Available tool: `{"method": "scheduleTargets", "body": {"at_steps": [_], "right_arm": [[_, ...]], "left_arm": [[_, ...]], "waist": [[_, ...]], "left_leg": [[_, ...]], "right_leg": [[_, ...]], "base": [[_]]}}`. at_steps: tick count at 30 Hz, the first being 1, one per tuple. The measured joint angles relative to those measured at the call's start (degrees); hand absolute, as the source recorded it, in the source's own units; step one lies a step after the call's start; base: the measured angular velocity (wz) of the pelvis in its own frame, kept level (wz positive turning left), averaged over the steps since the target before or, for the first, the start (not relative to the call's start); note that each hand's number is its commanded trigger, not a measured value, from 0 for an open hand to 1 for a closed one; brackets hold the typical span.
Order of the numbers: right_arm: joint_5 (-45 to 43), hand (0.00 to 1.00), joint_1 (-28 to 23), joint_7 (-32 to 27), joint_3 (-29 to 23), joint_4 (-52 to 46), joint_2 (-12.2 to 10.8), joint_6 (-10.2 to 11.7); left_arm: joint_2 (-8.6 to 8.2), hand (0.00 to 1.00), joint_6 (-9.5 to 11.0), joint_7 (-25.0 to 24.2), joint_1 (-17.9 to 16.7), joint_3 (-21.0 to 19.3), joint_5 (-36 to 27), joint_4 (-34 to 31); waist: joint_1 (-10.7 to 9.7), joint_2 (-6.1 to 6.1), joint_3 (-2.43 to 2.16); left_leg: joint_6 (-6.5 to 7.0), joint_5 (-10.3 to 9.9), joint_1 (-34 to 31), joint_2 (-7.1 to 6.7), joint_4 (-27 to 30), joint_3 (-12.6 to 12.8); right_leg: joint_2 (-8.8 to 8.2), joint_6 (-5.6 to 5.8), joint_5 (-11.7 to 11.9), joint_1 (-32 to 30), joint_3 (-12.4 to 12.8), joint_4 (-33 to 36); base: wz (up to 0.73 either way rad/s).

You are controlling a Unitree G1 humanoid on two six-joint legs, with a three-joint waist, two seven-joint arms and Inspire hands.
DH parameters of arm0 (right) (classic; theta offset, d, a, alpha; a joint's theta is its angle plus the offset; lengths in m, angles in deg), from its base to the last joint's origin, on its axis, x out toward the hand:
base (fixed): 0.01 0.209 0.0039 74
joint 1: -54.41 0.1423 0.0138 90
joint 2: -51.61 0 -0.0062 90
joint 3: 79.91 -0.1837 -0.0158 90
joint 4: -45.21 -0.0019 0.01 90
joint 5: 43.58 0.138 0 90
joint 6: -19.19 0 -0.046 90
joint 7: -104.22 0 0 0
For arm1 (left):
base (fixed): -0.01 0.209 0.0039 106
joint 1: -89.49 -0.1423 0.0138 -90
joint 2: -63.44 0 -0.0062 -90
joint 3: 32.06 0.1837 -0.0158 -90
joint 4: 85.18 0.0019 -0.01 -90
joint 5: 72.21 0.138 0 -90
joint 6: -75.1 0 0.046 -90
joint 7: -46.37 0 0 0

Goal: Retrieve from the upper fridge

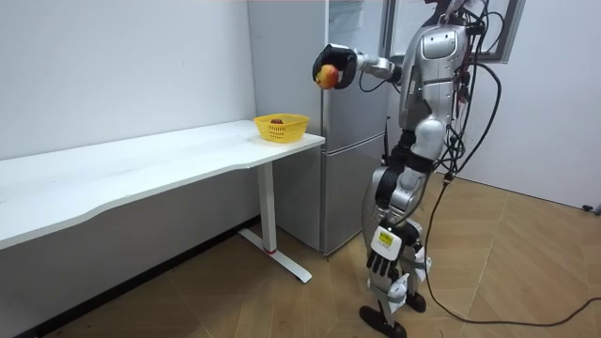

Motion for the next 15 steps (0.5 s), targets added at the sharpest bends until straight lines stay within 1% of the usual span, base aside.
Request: {"method": "scheduleTargets", "body": {"at_steps": [1,2,5,6,7,8,10,12,13,14,15], "right_arm": [[-0.1,1.00,0.5,-0.1,0.4,0.8,0.0,-0.4],[-0.1,1.00,1.4,-0.2,0.9,2.5,0.0,-0.9],[-0.1,1.00,2.9,-0.3,1.1,5.4,0.0,-1.5],[0.0,1.00,3.3,-0.4,1.1,5.8,0.0,-1.6],[0.2,1.00,4.0,-1.3,1.2,6.9,0.1,-1.5],[0.3,1.00,4.5,-2.5,1.2,8.2,0.0,-1.5],[0.2,1.00,5.5,-3.9,1.5,11.1,0.0,-1.5],[-0.3,1.00,7.5,-4.7,2.0,14.8,0.1,-1.7],[-0.3,1.00,8.4,-5.4,2.0,16.9,0.4,-1.9],[-0.3,1.00,9.0,-6.2,2.0,18.6,0.7,-2.2],[-0.1,1.00,9.3,-6.4,2.0,19.1,1.0,-2.3]], "left_arm": [[0.14,0.00,-0.1,0.0,0.1,0.0,0.1,0.0],[0.39,0.00,-0.4,0.0,0.3,0.0,0.1,0.0],[0.46,0.00,-0.9,0.0,0.5,0.0,0.2,0.0],[0.51,0.00,-1.0,0.0,0.5,0.0,0.2,0.0],[0.68,0.00,-1.0,0.0,0.5,0.0,0.2,-0.1],[0.88,0.00,-1.0,0.0,0.5,-0.1,0.2,-0.1],[1.03,0.00,-1.1,0.0,0.3,-0.3,0.4,-0.1],[1.14,0.00,-1.2,0.0,0.4,-0.4,0.8,-0.2],[1.21,0.00,-1.2,0.0,0.6,-0.5,0.9,-0.2],[1.33,0.00,-1.2,0.0,0.7,-0.5,0.9,-0.2],[1.38,0.00,-1.2,0.0,0.6,-0.5,0.9,-0.3]], "waist": [[0.2,-0.20,0.05],[0.4,-0.65,-0.01],[1.4,-1.44,-0.42],[1.7,-1.55,-0.41],[2.5,-1.88,-0.28],[2.8,-2.33,-0.04],[3.2,-2.98,0.19],[3.1,-3.53,0.34],[2.7,-3.92,0.50],[2.8,-4.34,0.34],[2.9,-4.53,0.29]], "left_leg": [[-0.01,0.0,-0.1,-0.04,0.0,-0.3],[-0.03,0.0,-0.2,-0.04,0.0,-0.6],[-0.02,0.0,-0.3,-0.10,0.0,-0.9],[-0.02,0.0,-0.3,-0.10,0.0,-0.9],[-0.02,0.0,-0.2,-0.08,0.0,-0.9],[-0.02,0.0,-0.3,-0.06,0.0,-1.0],[-0.02,0.0,-0.6,-0.10,0.0,-1.3],[-0.04,0.0,-1.0,-0.19,0.3,-1.9],[-0.05,0.0,-1.7,-0.34,0.8,-2.6],[-0.05,0.0,-2.4,-0.38,1.0,-2.8],[-0.07,0.0,-2.7,-0.37,1.1,-2.8]], "right_leg": [[0.00,0.00,0.0,0.0,-0.1,0.0],[-0.01,0.00,0.0,-0.1,-0.2,0.0],[-0.06,0.00,0.0,0.1,-0.3,0.0],[-0.06,0.01,0.0,0.1,-0.3,0.0],[-0.07,0.01,0.0,0.1,-0.4,0.0],[-0.09,0.01,0.0,0.2,-1.0,0.0],[-0.03,0.05,0.0,0.1,-1.9,0.0],[-0.03,0.07,0.0,-0.1,-2.2,0.0],[-0.05,0.07,0.0,-0.2,-2.7,0.0],[-0.04,0.08,0.0,-0.6,-2.8,0.0],[-0.04,0.07,0.0,-0.9,-2.8,0.0]], "base": [[0.12],[0.11],[0.11],[0.06],[0.05],[0.07],[0.15],[0.21],[0.28],[0.27],[0.16]]}}
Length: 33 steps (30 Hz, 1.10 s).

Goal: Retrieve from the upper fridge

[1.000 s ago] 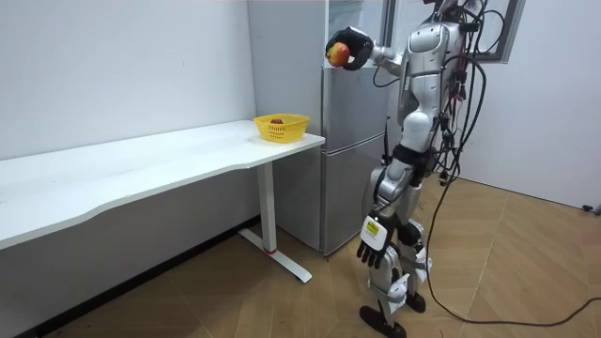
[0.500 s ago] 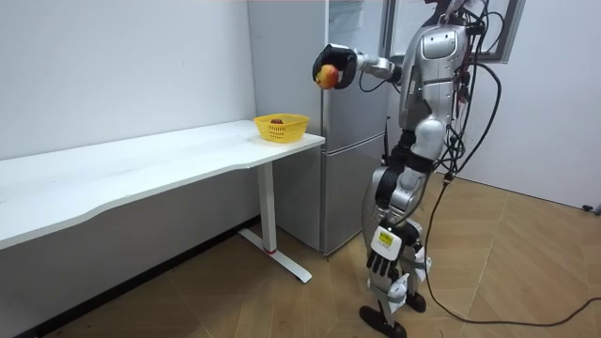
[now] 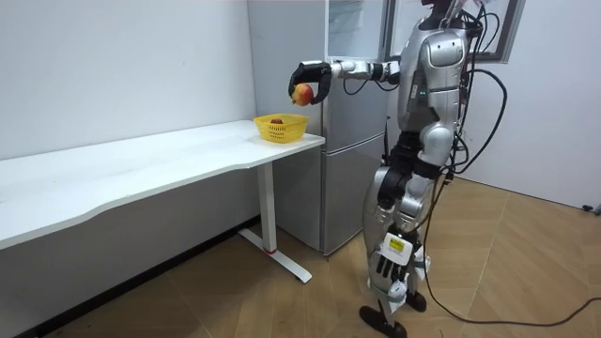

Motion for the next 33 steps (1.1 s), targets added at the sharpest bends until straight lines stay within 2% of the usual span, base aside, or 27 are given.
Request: {"method": "scheduleTargets", "body": {"at_steps": [3,4,5,7,8,11,16,23,29,33], "right_arm": [[1.8,1.00,0.6,-1.4,0.0,1.7,1.7,0.0],[3.4,1.00,0.7,-2.4,0.0,2.6,2.8,0.0],[4.1,1.00,1.3,-3.2,0.0,4.1,3.2,-0.2],[6.0,1.00,2.3,-4.4,0.0,6.4,3.4,-0.7],[8.1,1.00,2.9,-5.2,0.0,7.5,3.9,-0.9],[11.6,1.00,2.9,-7.1,-0.1,8.8,5.5,-1.6],[12.0,1.00,2.9,-8.4,-0.1,12.8,5.5,-3.3],[11.8,1.00,2.9,-9.1,-0.1,17.4,5.6,-3.5],[12.1,1.00,2.9,-9.2,-0.1,17.5,5.6,-3.5],[12.1,1.00,2.7,-9.2,-0.1,19.1,5.6,-3.4]], "left_arm": [[0.38,0.00,-0.5,-0.1,-0.4,0.0,0.0,0.0],[0.63,0.00,-1.0,0.0,-0.3,-0.1,0.0,0.1],[0.92,0.00,-1.2,0.1,-0.2,-0.2,0.0,0.1],[1.02,0.00,-1.6,0.2,-0.2,-0.8,0.0,0.3],[1.02,0.00,-2.1,0.2,-0.2,-0.8,0.0,0.2],[1.02,0.00,-3.4,0.3,-0.7,-0.9,0.3,-0.4],[1.09,0.00,-4.8,0.5,-1.5,-1.8,0.6,-2.9],[1.70,0.00,-5.9,-1.0,-3.2,-1.7,1.6,-5.4],[1.82,0.00,-6.3,-1.1,-4.7,-1.6,1.6,-5.6],[1.86,0.00,-6.8,-0.8,-5.3,-1.6,1.6,-5.8]], "waist": [[-0.1,-0.61,-0.09],[-0.1,-1.24,-0.18],[-0.1,-1.28,0.10],[0.1,-1.51,0.13],[0.0,-1.33,0.32],[-0.2,-1.25,0.38],[-0.3,-1.35,0.27],[-0.4,-1.01,0.01],[-0.4,-0.85,-0.44],[-0.4,-0.76,-0.47]], "left_leg": [[-0.01,0.0,-1.2,-0.01,1.3,0.3],[0.00,0.0,-1.5,0.04,1.7,0.8],[-0.01,0.0,-1.5,0.13,1.8,1.0],[-0.05,0.0,-1.6,0.25,2.4,1.0],[-0.10,-0.2,-1.8,0.26,2.8,0.9],[-0.11,-0.6,-2.9,0.23,3.7,0.7],[-0.14,-0.6,-4.0,0.27,5.3,0.7],[0.17,-1.2,-5.0,0.23,7.8,0.3],[0.48,-1.4,-4.4,-0.02,7.8,0.3],[0.52,-1.4,-4.0,-0.41,7.5,-0.1]], "right_leg": [[-0.04,0.00,0.0,-0.2,-0.4,0.0],[-0.03,0.01,0.0,-0.1,-0.1,0.0],[-0.07,0.02,0.0,-0.1,0.2,0.1],[-0.05,0.20,0.1,-0.2,0.2,0.1],[-0.04,0.28,0.2,-0.2,0.2,0.1],[-0.01,0.33,0.2,-0.3,0.1,0.1],[0.05,0.59,0.0,-0.8,0.1,0.4],[0.13,1.53,-0.5,-1.2,0.2,2.0],[0.12,1.49,-0.5,-0.6,0.1,2.0],[0.04,1.42,-0.5,-0.2,-0.1,1.9]], "base": [[0.20],[0.26],[0.22],[0.08],[0.04],[0.03],[0.00],[0.01],[0.00],[0.03]]}}
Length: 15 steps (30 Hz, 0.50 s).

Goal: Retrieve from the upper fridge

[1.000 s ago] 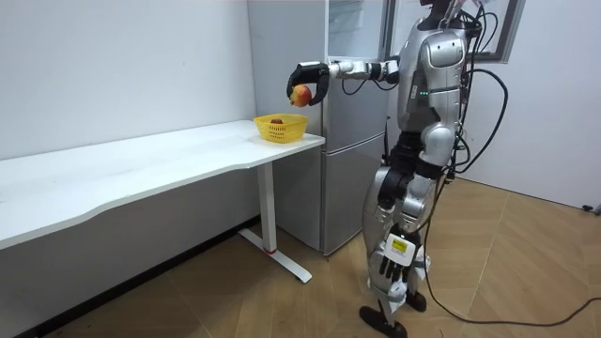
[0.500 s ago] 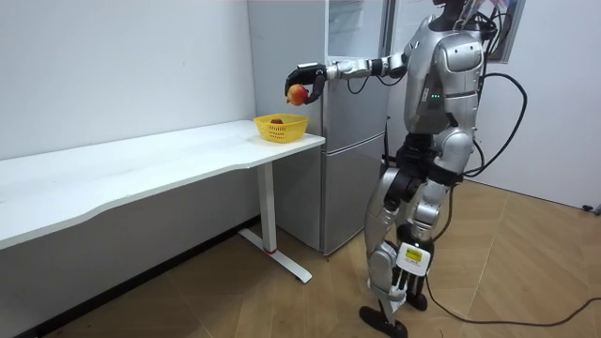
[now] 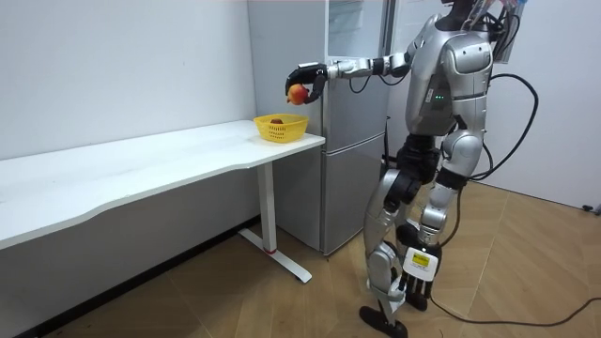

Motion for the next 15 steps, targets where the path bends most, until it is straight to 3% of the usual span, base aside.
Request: {"method": "scheduleTargets", "body": {"at_steps": [15], "right_arm": [[0.0,1.00,-2.5,-6.9,0.0,0.5,0.0,0.1]], "left_arm": [[-0.02,0.00,-0.9,1.2,-2.7,0.6,0.0,-1.2]], "waist": [[0.1,0.38,0.21]], "left_leg": [[0.11,0.1,1.6,-0.27,-1.8,-0.2]], "right_leg": [[-0.23,-0.05,0.0,0.8,-0.4,-0.2]], "base": [[0.00]]}}
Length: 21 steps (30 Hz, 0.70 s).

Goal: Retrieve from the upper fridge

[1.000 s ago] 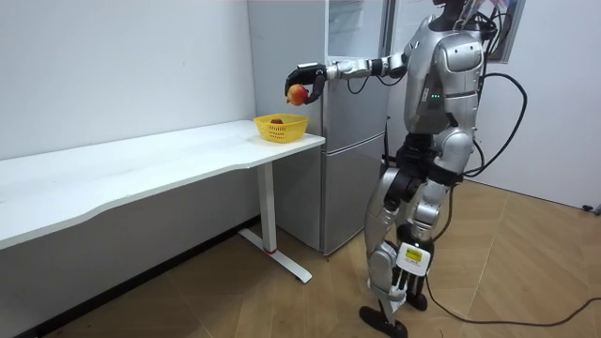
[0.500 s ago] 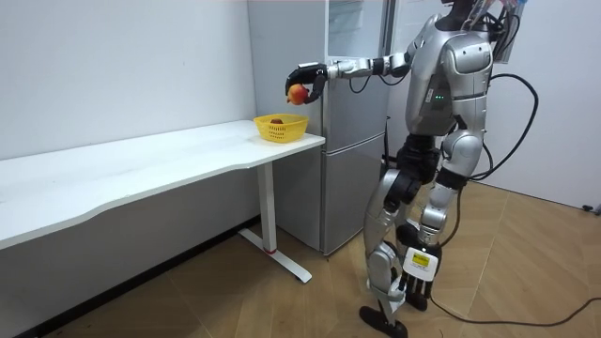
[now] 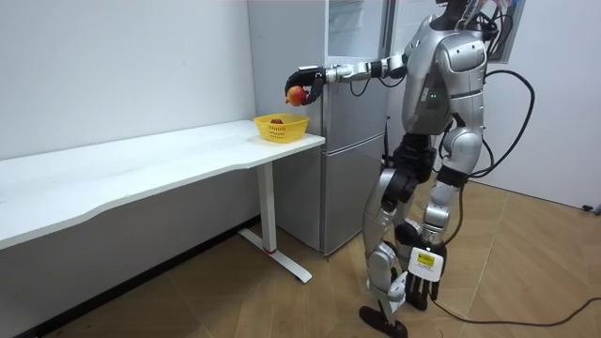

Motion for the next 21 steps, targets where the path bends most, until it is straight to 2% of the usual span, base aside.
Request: {"method": "scheduleTargets", "body": {"at_steps": [10,11,12,21], "right_arm": [[0.5,0.98,0.0,-2.5,0.0,-0.2,0.0,0.0],[0.8,0.58,0.0,-2.6,0.0,-0.3,0.0,0.0],[0.9,0.00,0.0,-2.7,0.0,-0.3,0.0,0.0],[1.9,0.00,0.0,-3.1,0.0,-0.3,0.0,0.0]], "left_arm": [[-0.13,0.00,-0.5,0.2,-0.2,0.6,0.0,-1.6],[-0.10,0.00,-0.5,0.2,-0.4,0.6,0.0,-1.6],[-0.09,0.00,-0.6,0.2,-0.5,0.6,0.0,-1.6],[-0.13,0.00,-1.2,0.3,-1.6,1.1,0.0,-1.8]], "waist": [[0.0,0.00,0.00],[0.0,-0.01,-0.01],[0.0,-0.03,-0.02],[-0.1,-0.46,-0.36]], "left_leg": [[-0.02,0.0,0.0,-0.05,-0.2,-0.5],[-0.02,0.0,0.1,-0.05,-0.3,-0.5],[-0.02,0.0,0.1,-0.05,-0.3,-0.5],[-0.12,0.3,0.8,-0.12,-1.4,-0.6]], "right_leg": [[0.08,0.00,0.0,0.1,-0.2,0.0],[0.08,0.00,0.0,0.1,-0.2,0.0],[0.08,0.00,0.0,0.1,-0.2,0.0],[-0.01,0.00,0.0,0.3,0.3,0.0]], "base": [[0.02],[0.00],[0.00],[0.00]]}}
